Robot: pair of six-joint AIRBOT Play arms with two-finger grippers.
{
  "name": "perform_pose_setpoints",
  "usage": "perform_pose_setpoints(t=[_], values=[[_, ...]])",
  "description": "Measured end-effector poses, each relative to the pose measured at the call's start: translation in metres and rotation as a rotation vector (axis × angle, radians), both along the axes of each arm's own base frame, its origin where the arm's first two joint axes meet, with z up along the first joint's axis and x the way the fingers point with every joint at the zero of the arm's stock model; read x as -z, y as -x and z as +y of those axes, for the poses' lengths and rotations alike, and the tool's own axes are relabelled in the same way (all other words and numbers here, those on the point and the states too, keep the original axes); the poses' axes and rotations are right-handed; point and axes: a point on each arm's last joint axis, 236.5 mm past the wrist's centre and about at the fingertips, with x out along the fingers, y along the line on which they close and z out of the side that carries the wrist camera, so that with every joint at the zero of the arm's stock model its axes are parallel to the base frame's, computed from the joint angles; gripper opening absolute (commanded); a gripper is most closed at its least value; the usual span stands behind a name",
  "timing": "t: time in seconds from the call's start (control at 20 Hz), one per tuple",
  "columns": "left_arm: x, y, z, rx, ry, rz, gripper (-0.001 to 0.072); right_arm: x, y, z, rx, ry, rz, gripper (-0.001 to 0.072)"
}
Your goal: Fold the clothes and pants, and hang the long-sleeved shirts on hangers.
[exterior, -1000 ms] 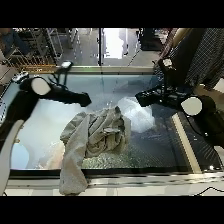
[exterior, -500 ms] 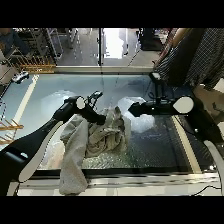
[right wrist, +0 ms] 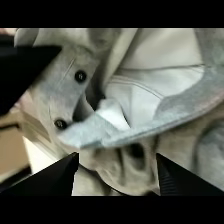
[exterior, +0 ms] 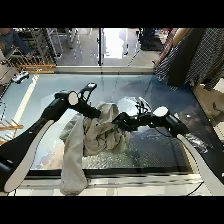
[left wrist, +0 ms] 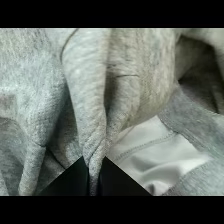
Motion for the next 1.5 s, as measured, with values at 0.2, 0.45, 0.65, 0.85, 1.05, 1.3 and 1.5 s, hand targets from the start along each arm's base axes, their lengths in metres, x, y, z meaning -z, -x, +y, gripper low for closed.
perform_pose_setpoints(t=[0.2,0.45,0.65,0.85,1.05,1.3,1.5], values=[[-0.015,0.005,-0.001,0.009,0.011,-0.015,0.0018,0.007,-0.002,0.038,0.112,-0.062,0.089,0.0516],[-0.017,0.015,0.002,0.016,0.011,0.022,0.0018,0.035,-0.014,0.071,0.324,-0.064,0.194,0.0028],[-0.02,0.008,0.015,-0.038,0.052,0.044,0.0018,0.018,-0.046,0.05,0.449,-0.068,0.123,0.0026],[-0.093,-0.041,0.017,-0.18,0.408,-0.059,0.0018,-0.077,-0.117,0.0,0.534,-0.109,-0.148,0.0026],[-0.274,-0.079,0.046,-0.206,0.923,-0.352,0.0016,-0.265,-0.158,-0.036,0.53,-0.172,-0.64,0.0026],[-0.4,-0.02,0.073,-0.054,1.151,-0.525,0.0015,-0.397,-0.104,-0.023,0.367,-0.132,-1.044,0.0025],[-0.318,0.012,0.037,-0.039,0.953,-0.325,0.0123,-0.347,-0.091,0.013,0.205,0.009,-1.026,0.0025]])
